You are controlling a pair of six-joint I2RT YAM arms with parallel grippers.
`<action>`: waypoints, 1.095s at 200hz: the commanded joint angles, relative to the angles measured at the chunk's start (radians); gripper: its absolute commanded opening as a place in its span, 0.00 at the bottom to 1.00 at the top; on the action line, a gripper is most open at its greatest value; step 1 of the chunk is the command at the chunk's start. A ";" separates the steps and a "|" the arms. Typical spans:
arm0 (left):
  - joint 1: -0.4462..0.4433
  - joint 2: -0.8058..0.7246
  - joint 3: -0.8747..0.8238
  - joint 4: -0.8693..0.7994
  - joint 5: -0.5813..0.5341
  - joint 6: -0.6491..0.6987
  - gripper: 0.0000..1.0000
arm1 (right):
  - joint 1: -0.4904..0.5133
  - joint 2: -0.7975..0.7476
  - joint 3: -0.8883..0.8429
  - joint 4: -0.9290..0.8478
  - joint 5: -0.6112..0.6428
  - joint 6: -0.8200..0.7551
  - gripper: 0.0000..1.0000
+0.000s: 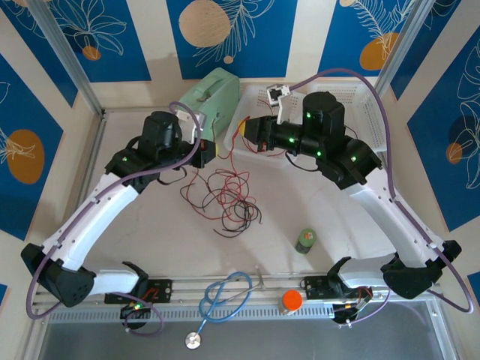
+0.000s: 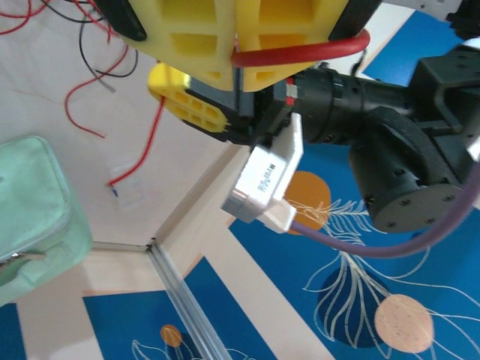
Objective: Untangle the cables
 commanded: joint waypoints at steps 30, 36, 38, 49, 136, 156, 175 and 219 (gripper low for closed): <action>-0.077 -0.016 -0.061 0.180 0.112 0.039 0.01 | -0.015 0.024 0.161 -0.008 -0.115 0.053 0.00; -0.084 -0.013 -0.068 0.194 0.116 0.036 0.04 | -0.015 0.028 0.176 -0.019 -0.114 0.049 0.00; -0.087 -0.012 -0.071 0.199 0.118 0.035 0.05 | -0.014 0.028 0.179 -0.022 -0.112 0.047 0.00; -0.097 -0.005 -0.085 0.222 0.121 0.028 0.15 | -0.015 0.032 0.193 -0.032 -0.108 0.043 0.00; -0.104 -0.229 -0.348 0.232 -0.073 0.035 0.82 | -0.052 0.013 0.281 -0.117 -0.044 -0.012 0.00; -0.105 -0.332 -0.457 0.242 -0.044 0.036 0.85 | -0.063 0.011 0.284 -0.119 -0.044 -0.012 0.00; -0.105 -0.419 -0.555 0.264 0.006 0.028 0.86 | -0.071 0.017 0.285 -0.117 -0.044 -0.011 0.00; -0.115 -0.460 -0.680 0.303 0.005 0.015 0.91 | -0.074 0.034 0.284 -0.109 -0.043 -0.006 0.00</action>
